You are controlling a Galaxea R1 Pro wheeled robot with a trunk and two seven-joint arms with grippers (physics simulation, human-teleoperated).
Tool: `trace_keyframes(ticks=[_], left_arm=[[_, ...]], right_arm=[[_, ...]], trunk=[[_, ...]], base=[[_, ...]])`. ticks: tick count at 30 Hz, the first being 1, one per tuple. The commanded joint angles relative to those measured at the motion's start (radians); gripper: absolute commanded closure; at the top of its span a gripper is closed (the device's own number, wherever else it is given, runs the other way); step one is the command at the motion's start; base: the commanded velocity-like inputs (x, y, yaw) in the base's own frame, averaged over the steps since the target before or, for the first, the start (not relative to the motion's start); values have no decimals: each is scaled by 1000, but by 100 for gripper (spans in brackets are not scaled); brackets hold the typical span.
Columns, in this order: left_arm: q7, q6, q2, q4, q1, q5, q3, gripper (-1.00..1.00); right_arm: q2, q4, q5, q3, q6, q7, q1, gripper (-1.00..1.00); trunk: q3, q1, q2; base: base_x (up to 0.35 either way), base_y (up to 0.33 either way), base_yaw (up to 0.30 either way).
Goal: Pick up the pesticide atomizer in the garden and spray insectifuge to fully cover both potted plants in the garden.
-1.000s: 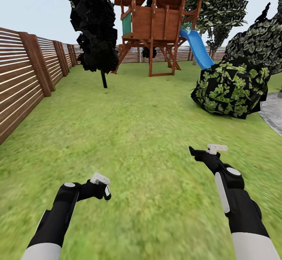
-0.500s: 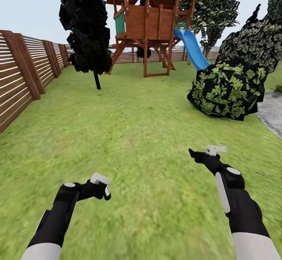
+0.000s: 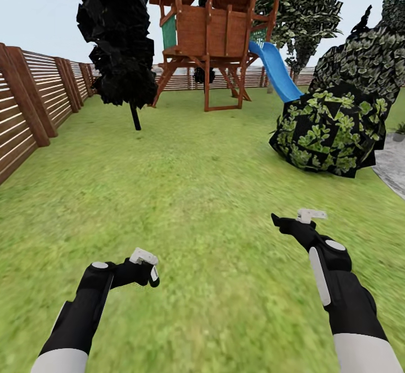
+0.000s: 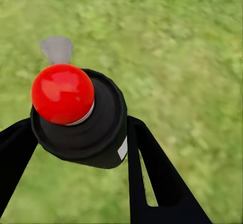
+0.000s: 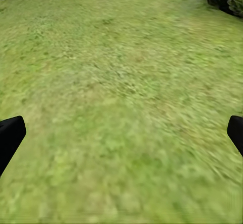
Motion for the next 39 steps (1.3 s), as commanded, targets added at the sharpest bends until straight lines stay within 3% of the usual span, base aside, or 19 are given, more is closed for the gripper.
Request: trace_keyframes(ticks=[1, 39], left_arm=[[-9, 4, -1, -1, -1, -6, 3, 100], [-9, 4, -1, -1, -1, -6, 2, 100]], right_arm=[[0, -1, -4, -1, 6, 3, -1, -100], [-1, -1, -4, 2, 6, 4, -1, -100]], trunk=[[-1, 0, 0], [-1, 0, 0]], base=[[347, 0, 0], [347, 0, 3]])
